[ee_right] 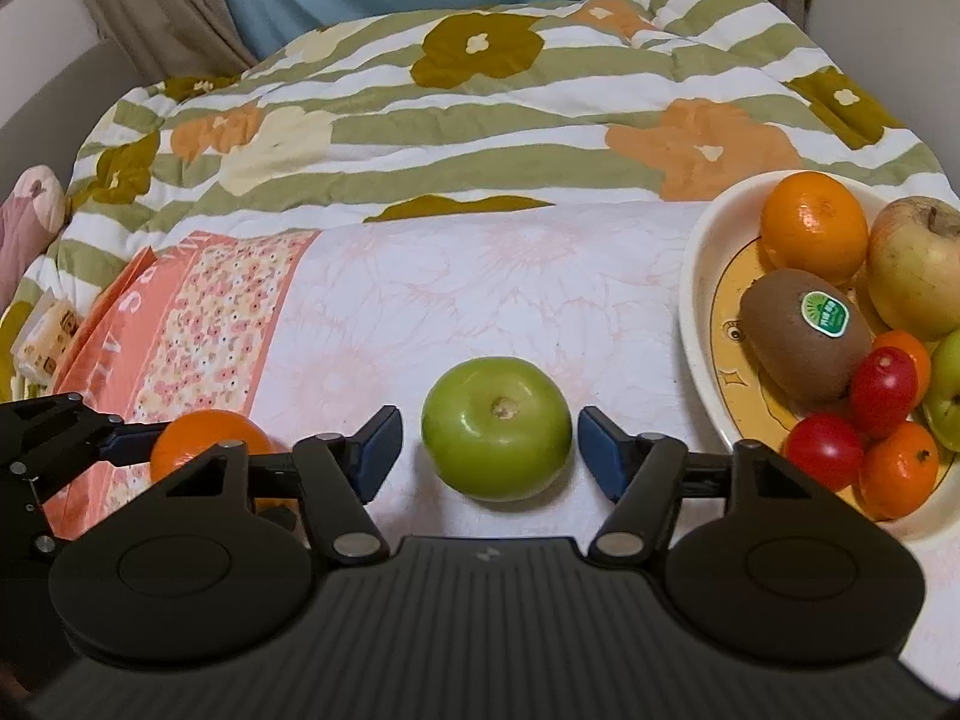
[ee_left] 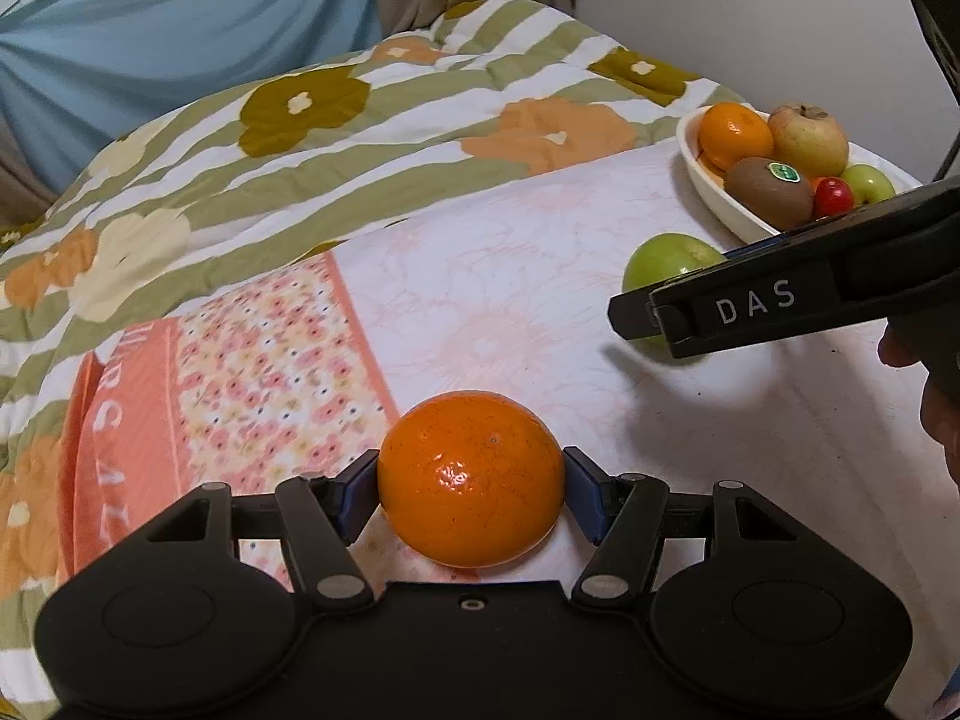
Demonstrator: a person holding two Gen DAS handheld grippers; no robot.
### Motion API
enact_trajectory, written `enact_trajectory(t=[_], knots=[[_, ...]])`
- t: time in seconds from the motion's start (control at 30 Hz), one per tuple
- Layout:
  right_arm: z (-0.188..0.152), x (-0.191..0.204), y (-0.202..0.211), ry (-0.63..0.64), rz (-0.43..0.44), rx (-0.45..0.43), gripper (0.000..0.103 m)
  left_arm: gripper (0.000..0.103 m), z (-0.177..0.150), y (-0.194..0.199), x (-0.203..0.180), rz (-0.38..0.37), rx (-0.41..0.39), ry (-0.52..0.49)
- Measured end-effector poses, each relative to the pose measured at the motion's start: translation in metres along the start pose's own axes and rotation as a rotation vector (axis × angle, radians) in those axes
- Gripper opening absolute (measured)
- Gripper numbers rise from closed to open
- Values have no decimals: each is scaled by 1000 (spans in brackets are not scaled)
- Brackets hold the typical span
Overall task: Organize fruits
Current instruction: 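Grasp the large orange with the left tool while the right tool grasps the green apple, then carry the orange and green apple over the duck bowl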
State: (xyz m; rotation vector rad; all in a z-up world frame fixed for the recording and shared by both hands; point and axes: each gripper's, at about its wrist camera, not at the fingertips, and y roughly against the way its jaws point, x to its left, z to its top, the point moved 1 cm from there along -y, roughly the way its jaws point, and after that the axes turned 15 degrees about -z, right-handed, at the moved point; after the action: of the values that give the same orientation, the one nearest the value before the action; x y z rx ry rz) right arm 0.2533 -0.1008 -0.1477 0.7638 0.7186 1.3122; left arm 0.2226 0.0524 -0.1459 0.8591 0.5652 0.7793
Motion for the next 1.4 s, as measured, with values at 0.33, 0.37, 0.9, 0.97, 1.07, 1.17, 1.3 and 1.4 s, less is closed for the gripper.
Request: enact_trajectory(t=[0.33, 0.37, 0.9, 0.97, 1.07, 1.17, 1.3, 1.4], knots=[[-1, 1, -2, 47, -1, -3, 68, 68, -9, 8, -4, 30, -7, 49], [-1, 0, -1, 47, 1, -4, 68, 67, -11, 9, -5, 37, -8, 49], [1, -51, 57, 70, 12, -99, 68, 67, 15, 35, -44, 84, -95, 96], [3, -63, 67, 66, 7, -115, 68, 67, 23, 39, -54, 79, -113, 95], [7, -83, 79, 52, -3, -134, 68, 67, 37, 42, -69, 71, -135, 79], [10, -103, 87, 34, -14, -148, 68, 67, 53, 38, -83, 58, -147, 52], [13, -132, 94, 12, -39, -160, 68, 67, 71, 29, -100, 33, -161, 21], [16, -155, 95, -11, -59, -162, 68, 67, 84, 19, -111, 10, -163, -2]])
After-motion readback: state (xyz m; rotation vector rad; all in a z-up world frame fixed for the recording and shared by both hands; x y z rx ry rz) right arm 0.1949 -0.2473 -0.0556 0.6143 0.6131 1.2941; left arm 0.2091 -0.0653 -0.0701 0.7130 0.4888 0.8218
